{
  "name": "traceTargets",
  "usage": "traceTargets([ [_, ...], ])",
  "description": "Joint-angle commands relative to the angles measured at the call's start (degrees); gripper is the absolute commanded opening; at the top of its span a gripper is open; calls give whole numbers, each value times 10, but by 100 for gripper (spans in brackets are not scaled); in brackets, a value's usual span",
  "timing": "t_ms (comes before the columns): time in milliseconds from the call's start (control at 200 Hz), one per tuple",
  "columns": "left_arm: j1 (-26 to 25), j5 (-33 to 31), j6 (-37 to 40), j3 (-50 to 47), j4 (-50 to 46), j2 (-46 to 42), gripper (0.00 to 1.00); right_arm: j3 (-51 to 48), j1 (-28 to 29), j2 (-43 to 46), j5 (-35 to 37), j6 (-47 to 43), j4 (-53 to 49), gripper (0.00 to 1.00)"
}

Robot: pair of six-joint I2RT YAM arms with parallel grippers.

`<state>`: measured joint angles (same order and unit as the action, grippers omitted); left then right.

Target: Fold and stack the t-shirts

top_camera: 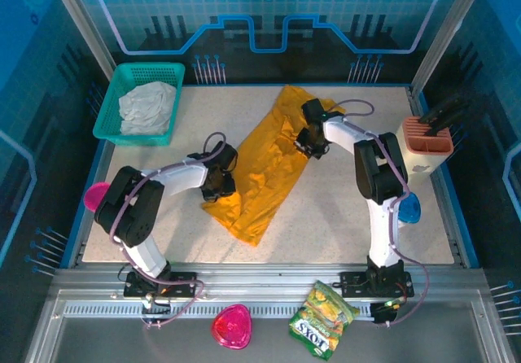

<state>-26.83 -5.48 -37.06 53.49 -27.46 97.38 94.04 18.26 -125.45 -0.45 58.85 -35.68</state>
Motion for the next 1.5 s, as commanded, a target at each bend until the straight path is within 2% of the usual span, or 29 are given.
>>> traceTargets([
  [0,-33,36,-48,-67,-41,17,18,53,-12,-51,16,-22,-58,12],
  [110,-63,51,-89,-92,-28,-3,18,145,-23,-114,-1,-74,-96,12],
  [265,-109,66,-142,-96,-17,-15,18,297,-38,-200,-24,-154,-199,11],
  [430,-154,76,-176,-87,-13,-8,18,370,-45,-234,-35,-222,-253,11],
  [535,-180,71,-192,-77,-16,0,19,362,-48,-226,-25,-243,-271,11],
  [736,-208,61,-210,-47,-21,19,21,265,-48,-175,-16,-256,-246,11],
  [846,-216,45,-205,-18,-48,22,27,268,-49,-173,-21,-264,-244,12],
  [1086,-217,-32,-191,28,-124,-14,41,292,-47,-159,-41,-276,-254,13],
  [1216,-217,-59,-156,80,-159,-32,51,304,-44,-116,-43,-310,-259,15],
  [1276,-217,-72,-133,106,-169,-46,57,298,-39,-82,-21,-335,-256,18],
  [1386,-217,-116,-72,150,-175,-88,68,271,-22,35,12,-397,-245,24],
  [1491,-217,-200,21,189,-171,-136,71,215,5,164,46,-474,-218,31],
])
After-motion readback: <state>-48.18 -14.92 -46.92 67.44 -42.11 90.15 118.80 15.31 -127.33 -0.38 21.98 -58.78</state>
